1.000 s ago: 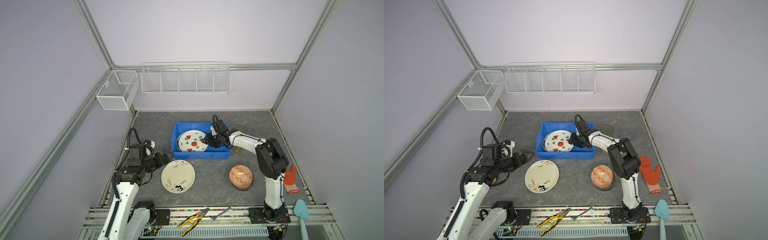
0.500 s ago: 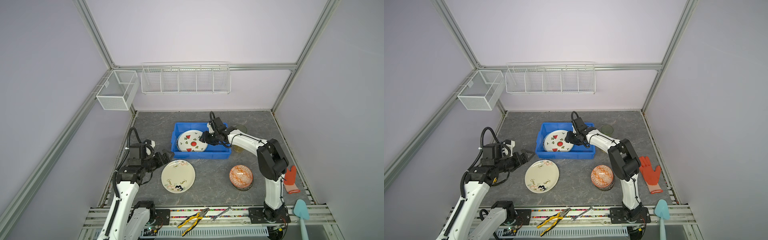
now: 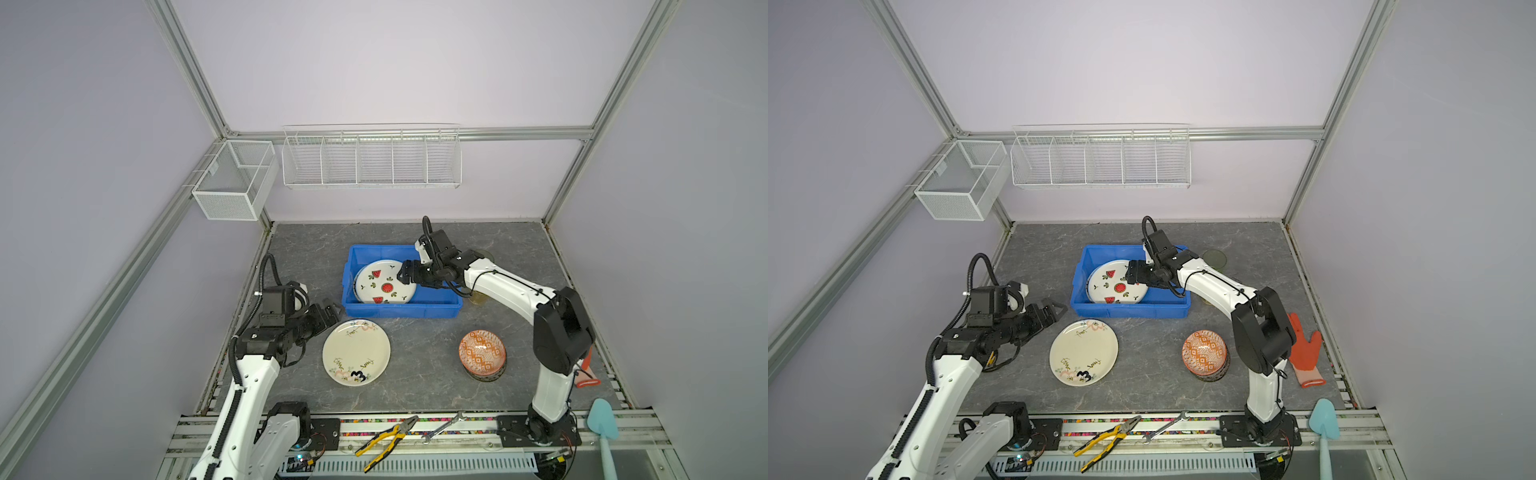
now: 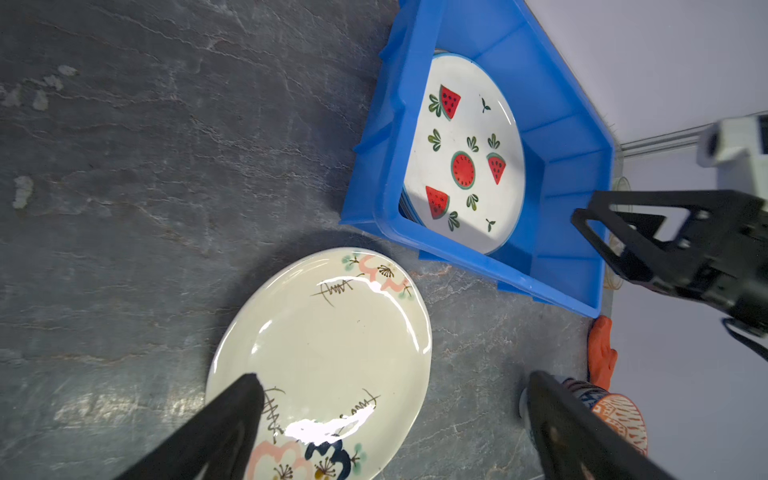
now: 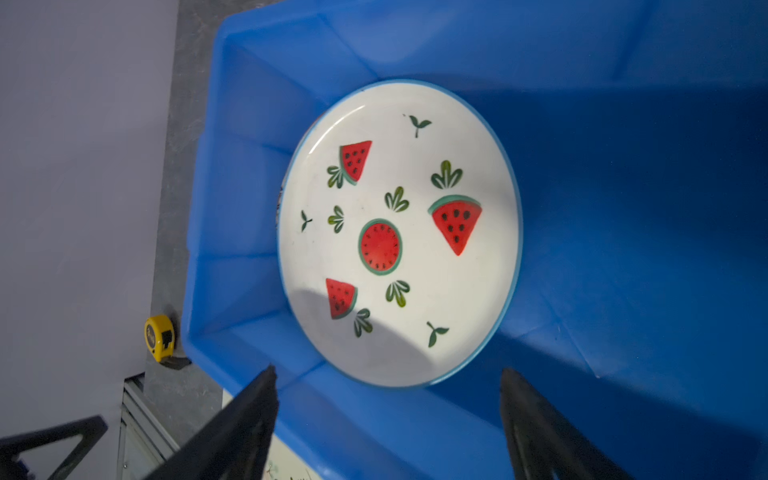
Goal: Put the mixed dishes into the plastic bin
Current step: 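Lift the right gripper out of the bin while the left gripper lowers, then move the left and right grippers to opposite rims of the calligraphy plate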
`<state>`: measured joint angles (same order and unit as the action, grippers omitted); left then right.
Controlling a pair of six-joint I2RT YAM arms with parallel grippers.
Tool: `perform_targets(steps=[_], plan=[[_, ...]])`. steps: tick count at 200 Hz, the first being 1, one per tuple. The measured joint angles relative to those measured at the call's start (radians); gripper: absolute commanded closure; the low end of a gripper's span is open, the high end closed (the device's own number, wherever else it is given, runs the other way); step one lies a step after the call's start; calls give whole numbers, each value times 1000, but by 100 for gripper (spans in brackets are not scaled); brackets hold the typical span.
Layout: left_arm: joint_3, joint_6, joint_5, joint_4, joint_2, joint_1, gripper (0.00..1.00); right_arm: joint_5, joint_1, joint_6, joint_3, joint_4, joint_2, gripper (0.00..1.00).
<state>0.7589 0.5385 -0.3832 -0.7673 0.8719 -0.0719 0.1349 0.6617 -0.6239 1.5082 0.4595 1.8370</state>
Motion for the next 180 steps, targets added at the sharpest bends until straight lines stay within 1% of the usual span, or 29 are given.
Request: perform_targets(steps=[2, 6, 53, 101, 116, 137, 180], plan=[[0, 2, 4, -1, 2, 0, 1, 0, 3, 10, -2, 1, -9, 11], [0, 2, 12, -4, 10, 0, 1, -5, 10, 13, -7, 3, -29, 12], [0, 26, 150, -61, 79, 0, 1, -31, 88, 27, -112, 39, -215, 12], [0, 72, 249, -103, 109, 0, 1, -60, 208, 2, -251, 59, -324, 12], [-2, 89, 253, -105, 110, 0, 0, -67, 243, -24, -301, 52, -354, 12], [-45, 120, 222, -77, 100, 0, 1, -75, 288, -77, -380, 14, -386, 12], [-151, 168, 172, -34, 57, 0, 2, -93, 369, -185, -486, -94, -389, 12]])
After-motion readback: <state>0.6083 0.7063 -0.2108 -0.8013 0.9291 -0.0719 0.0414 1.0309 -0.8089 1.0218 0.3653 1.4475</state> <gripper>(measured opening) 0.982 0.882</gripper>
